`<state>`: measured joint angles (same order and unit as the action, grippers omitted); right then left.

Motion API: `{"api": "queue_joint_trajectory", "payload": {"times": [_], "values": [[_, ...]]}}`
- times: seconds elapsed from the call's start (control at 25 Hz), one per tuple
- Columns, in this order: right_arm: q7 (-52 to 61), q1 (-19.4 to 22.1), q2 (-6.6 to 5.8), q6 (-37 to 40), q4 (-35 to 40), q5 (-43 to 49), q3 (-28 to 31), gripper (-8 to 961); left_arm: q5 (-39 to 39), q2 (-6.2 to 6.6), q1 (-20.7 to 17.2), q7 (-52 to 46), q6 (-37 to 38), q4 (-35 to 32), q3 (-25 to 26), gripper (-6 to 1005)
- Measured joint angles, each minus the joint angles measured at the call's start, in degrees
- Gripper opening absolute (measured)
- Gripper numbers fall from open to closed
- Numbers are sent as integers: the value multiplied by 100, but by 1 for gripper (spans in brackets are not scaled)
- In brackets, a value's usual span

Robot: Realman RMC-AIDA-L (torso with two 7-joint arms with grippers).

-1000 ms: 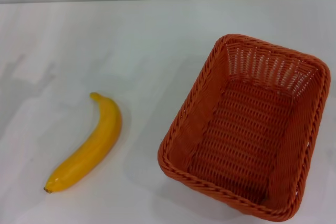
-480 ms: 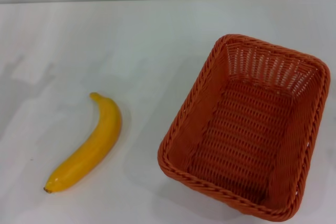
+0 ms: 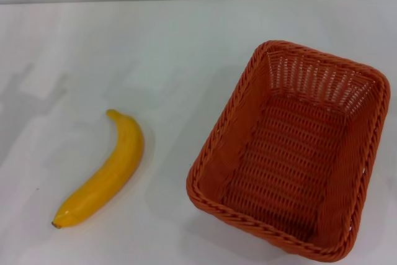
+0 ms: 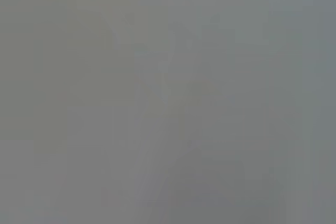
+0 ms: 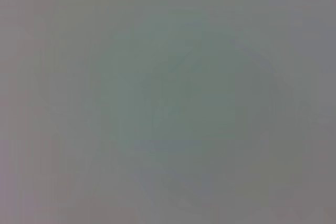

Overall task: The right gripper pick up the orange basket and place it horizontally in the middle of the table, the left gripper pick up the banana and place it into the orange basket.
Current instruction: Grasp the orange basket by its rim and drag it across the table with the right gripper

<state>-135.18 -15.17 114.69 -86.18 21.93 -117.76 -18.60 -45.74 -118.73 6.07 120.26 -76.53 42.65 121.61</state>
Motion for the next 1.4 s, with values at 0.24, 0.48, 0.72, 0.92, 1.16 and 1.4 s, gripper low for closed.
{"api": "queue_joint_trajectory", "payload": {"times": [0.24,0.48,0.72,0.92,1.16,1.4], "values": [[1237,58,-111,129,1352,820,-408,858,-496,-41,-97,-524,96,489,233,847],[3986,-237,-257,373,4110,2728,-1130,857,-550,-44,-110,-518,80,418,210,845],[6504,-1244,-623,-1,5595,4590,-2143,856,-637,-21,-61,-518,49,309,198,845],[8036,-2246,-940,-683,5668,5837,-3076,856,-812,-18,17,-614,-16,291,199,846],[8485,-3456,-562,-1130,5201,7871,-3340,857,-1232,-3,171,-614,-197,258,229,846],[8450,-4430,-247,-916,4164,9397,-3707,857,-1254,-11,148,-613,-379,243,226,846]]}}
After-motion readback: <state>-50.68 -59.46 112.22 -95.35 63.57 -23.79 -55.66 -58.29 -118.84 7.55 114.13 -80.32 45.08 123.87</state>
